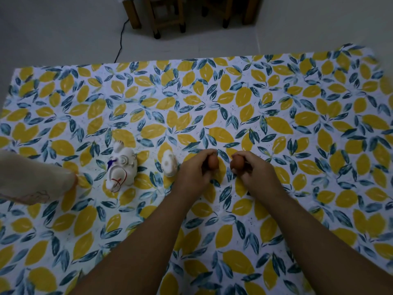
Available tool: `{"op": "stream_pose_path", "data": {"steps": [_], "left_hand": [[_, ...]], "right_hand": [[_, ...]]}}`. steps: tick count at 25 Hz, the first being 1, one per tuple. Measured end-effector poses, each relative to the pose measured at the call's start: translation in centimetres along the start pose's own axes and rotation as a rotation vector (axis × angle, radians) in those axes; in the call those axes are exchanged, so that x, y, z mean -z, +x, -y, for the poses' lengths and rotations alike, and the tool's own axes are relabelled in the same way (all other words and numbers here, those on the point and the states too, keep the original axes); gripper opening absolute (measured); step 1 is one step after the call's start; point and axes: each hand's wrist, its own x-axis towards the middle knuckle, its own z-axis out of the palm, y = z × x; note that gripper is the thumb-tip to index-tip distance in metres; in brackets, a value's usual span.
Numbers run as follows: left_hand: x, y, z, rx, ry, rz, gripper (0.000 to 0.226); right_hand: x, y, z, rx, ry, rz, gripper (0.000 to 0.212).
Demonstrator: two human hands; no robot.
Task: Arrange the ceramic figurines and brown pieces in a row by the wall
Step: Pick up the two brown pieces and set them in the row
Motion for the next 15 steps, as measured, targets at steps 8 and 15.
{"op": "stream_pose_path", "data": {"steps": [8, 15], "left_hand": [[1.5, -2.4, -2.5, -0.01, 0.007, -0.059, 0.068], [4.5, -8.6, -4.9, -0.045, 0.232, -0.186, 0.061]], "right_hand": [[0.8, -1.5, 2.0, -0.011, -0.012, 0.03, 0.076], [0.9, -4.8, 6.1, 0.201, -0.368, -0.07, 0.06]]}}
